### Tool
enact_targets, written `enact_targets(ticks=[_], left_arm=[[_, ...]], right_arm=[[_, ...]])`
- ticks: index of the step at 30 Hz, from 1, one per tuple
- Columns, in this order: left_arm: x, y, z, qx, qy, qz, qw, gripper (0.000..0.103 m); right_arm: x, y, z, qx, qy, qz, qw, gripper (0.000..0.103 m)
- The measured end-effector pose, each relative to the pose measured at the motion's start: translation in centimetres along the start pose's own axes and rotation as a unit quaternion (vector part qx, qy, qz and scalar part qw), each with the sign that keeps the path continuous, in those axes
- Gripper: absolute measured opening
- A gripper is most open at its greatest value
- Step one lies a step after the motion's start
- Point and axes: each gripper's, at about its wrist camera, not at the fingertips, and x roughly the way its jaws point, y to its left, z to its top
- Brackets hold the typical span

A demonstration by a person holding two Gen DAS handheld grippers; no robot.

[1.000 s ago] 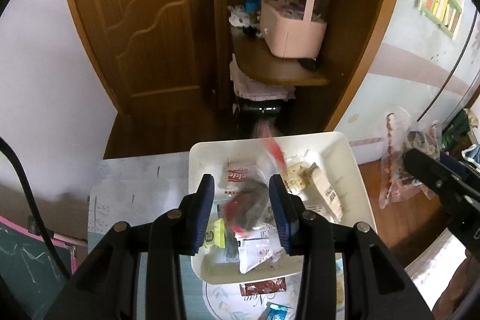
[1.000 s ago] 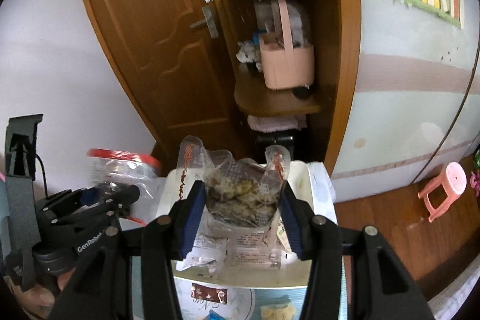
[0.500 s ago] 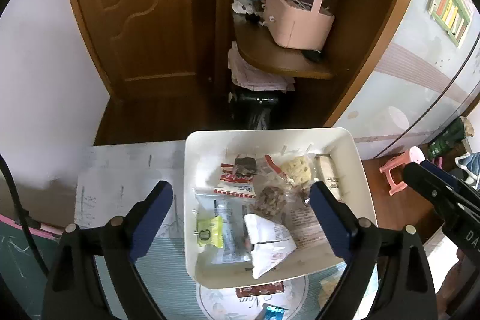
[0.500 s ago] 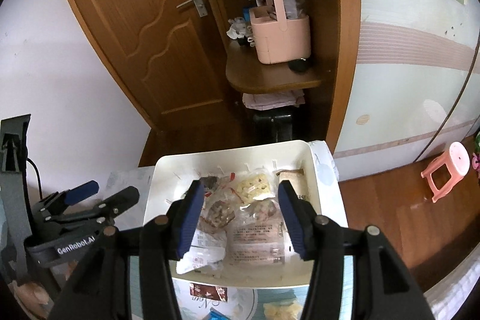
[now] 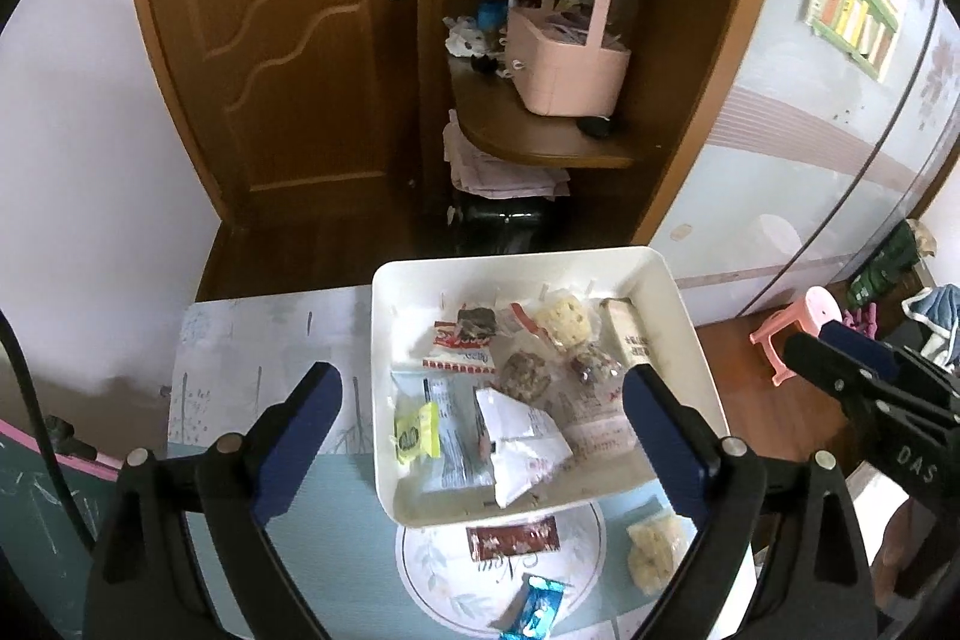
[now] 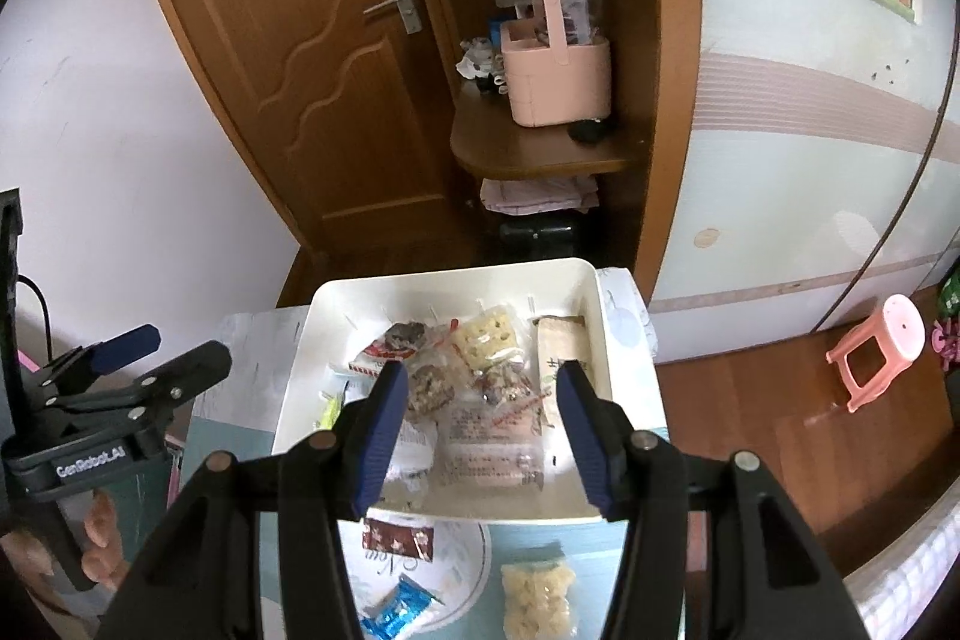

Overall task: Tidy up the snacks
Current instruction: 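Withdraw both tools from the tray toward the yellow-orange bar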

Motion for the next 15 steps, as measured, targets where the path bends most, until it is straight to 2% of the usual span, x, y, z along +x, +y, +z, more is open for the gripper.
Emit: enact_targets(ticks=[8, 15], left_arm=[[-3.6, -1.9, -4.1, 0.038, -0.008, -0.014, 0.9991, 0.094], [-5.0, -3.9, -10.6, 0.081, 0.008, -0.012, 0.9966, 0.094]], right_arm=[[-3.0, -1.3, -2.3, -0.008, -0.008, -0.011, 1.0, 0.052], [-4.6, -2.1, -5.4, -0.014, 0.005, -0.011, 1.0, 0.052]])
